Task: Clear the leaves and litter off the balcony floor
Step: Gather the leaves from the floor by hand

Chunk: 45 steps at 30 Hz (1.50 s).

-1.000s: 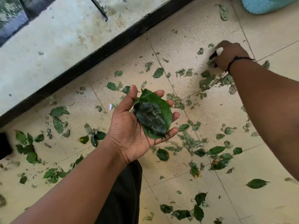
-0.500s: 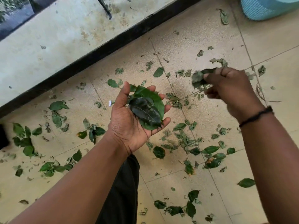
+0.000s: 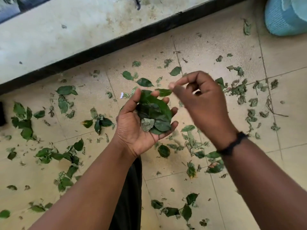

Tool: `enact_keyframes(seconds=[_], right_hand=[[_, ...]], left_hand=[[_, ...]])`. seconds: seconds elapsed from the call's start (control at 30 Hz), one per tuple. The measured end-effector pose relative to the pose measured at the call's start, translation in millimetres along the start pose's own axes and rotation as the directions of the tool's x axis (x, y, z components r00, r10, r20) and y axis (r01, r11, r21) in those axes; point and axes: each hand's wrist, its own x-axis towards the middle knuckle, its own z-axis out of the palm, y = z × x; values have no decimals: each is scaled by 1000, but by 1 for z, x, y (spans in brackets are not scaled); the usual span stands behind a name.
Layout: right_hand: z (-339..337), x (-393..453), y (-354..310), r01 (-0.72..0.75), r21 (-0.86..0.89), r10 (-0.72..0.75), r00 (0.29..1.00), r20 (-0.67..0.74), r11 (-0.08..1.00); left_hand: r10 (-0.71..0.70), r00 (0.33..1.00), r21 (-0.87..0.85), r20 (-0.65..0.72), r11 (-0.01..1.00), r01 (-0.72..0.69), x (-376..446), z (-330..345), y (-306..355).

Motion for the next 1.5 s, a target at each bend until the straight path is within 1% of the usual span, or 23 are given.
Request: enact_keyframes(seconds=[0.03, 0.07, 0.13, 0.23, 0.3, 0.43, 0.53, 0.57, 0.6, 0.67, 0.73, 0.77, 0.8, 0.83, 0.9, 0.93, 1.0, 1.1, 1.33, 1.4, 1.43, 1.47, 1.5], right_hand=[[-1, 12, 14, -10, -8, 10, 999, -37, 1000], [-2, 26, 31, -38, -68, 34, 998, -55, 997], [4, 56, 69, -108, -268, 101, 994, -39, 957], [23, 94, 116, -123, -562, 173, 984, 36, 818], [41, 109, 134, -70, -710, 199, 975, 101, 701], [77, 127, 150, 91, -858, 132, 975, 181, 505], [89, 134, 158, 140, -922, 103, 977, 188, 360], [89, 135, 159, 142, -933, 99, 978, 184, 331], [89, 135, 159, 141, -932, 95, 979, 182, 333], [92, 133, 155, 172, -890, 80, 971, 226, 421], [103, 126, 145, 259, -800, 73, 933, 351, 541], [111, 122, 140, 306, -757, 85, 900, 428, 577], [122, 117, 138, 357, -728, 101, 859, 502, 585], [133, 112, 137, 414, -716, 112, 820, 562, 561], [157, 105, 142, 511, -722, 119, 773, 624, 467], [167, 104, 145, 529, -732, 120, 769, 627, 430], [183, 103, 150, 519, -753, 121, 786, 607, 404], [193, 98, 154, 571, -746, 70, 777, 626, 343], [181, 96, 161, 515, -799, 136, 808, 573, 310], [177, 95, 165, 484, -810, 145, 822, 551, 330], [175, 94, 169, 440, -823, 147, 844, 515, 358], [171, 92, 172, 363, -836, 146, 879, 454, 413], [166, 91, 173, 247, -830, 154, 918, 366, 501]], left_hand=[[13, 1000, -5, -1, 1000, -13, -2, -5, 2], [27, 1000, -12, 0, 1000, -27, -5, -9, 4], [60, 998, -32, -13, 998, -61, -9, -19, 12], [111, 992, -72, -57, 991, -115, -13, -34, 28], [146, 986, -95, -80, 984, -154, -16, -42, 40], [209, 970, -90, -127, 971, -221, -22, -52, 65], [245, 957, -77, -155, 963, -259, -25, -57, 83], [251, 954, -73, -164, 961, -266, -25, -57, 88], [257, 951, -69, -174, 960, -272, -26, -58, 92], [270, 945, -65, -184, 956, -285, -28, -61, 99], [280, 942, -66, -185, 953, -296, -30, -63, 104], [281, 941, -64, -186, 953, -297, -31, -65, 105], [279, 942, -56, -187, 954, -294, -32, -67, 107], [277, 942, -47, -189, 956, -291, -33, -70, 108], [277, 941, -38, -193, 957, -289, -34, -74, 111], [280, 940, -37, -194, 956, -292, -35, -76, 113], [286, 939, -35, -192, 954, -298, -36, -79, 119], [275, 942, -51, -192, 956, -290, -36, -78, 121], [268, 948, -78, -170, 956, -284, -33, -70, 126], [261, 951, -68, -165, 959, -275, -32, -68, 124], [257, 953, -60, -162, 961, -269, -31, -68, 123], [254, 954, -53, -158, 963, -265, -30, -67, 122], [253, 956, -49, -151, 964, -263, -30, -67, 120]])
